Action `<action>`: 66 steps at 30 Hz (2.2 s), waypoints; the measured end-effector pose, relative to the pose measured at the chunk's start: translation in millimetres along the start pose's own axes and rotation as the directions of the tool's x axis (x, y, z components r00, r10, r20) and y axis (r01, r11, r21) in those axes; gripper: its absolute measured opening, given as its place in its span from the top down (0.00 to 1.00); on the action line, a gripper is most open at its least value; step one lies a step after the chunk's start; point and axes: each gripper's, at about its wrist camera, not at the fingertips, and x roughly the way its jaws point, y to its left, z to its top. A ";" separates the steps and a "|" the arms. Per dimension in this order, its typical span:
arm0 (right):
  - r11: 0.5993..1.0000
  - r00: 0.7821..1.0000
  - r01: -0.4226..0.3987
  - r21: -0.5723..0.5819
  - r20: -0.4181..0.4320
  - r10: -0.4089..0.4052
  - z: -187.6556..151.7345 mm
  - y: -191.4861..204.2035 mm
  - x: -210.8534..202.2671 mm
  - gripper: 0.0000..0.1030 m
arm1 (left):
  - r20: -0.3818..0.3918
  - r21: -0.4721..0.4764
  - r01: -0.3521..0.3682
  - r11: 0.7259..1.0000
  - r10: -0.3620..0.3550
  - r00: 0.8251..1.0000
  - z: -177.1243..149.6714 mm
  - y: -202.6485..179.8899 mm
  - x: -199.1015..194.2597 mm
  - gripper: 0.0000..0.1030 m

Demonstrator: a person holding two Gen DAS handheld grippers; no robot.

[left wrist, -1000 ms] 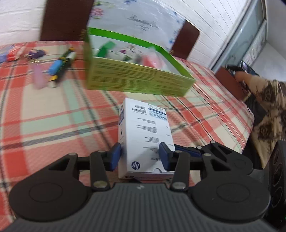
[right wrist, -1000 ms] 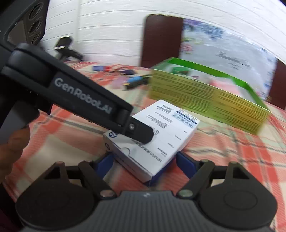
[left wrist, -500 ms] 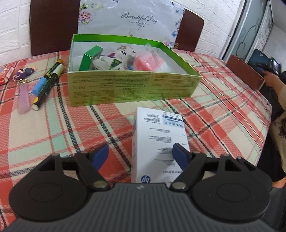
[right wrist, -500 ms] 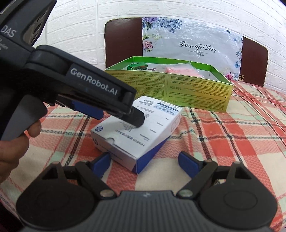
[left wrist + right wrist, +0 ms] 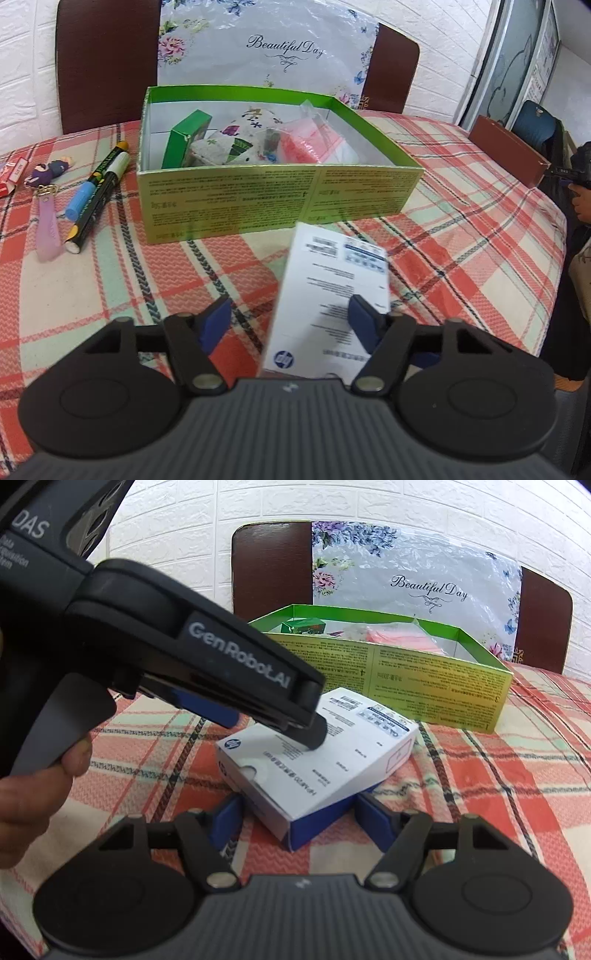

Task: Organize objects
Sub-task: 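Grasp the HP box with the left tool and lower it into the green box, then move the left tool to the purple figure keychain and grasp it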

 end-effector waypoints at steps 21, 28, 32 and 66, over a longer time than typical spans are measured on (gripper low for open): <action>0.991 0.958 0.125 -0.039 0.263 -0.110 103.3 -26.0 36.9 0.47 | 0.266 0.042 0.012 0.999 -0.023 0.964 107.6 1.7 -24.0 0.63; 0.983 0.976 0.170 -0.066 0.151 -0.159 129.0 -30.7 120.8 0.36 | 0.205 -0.037 -0.191 0.981 0.195 0.959 135.8 38.2 49.6 0.37; 0.986 0.970 0.165 -0.028 0.188 -0.157 114.2 -27.4 104.9 0.16 | 0.138 -0.164 -0.152 0.975 0.175 0.975 133.8 64.1 44.8 0.37; 0.984 0.975 -0.170 -0.059 -0.155 0.159 193.3 149.9 278.7 0.46 | 0.234 -0.373 -0.365 0.853 0.467 0.853 -63.5 232.1 -95.5 0.16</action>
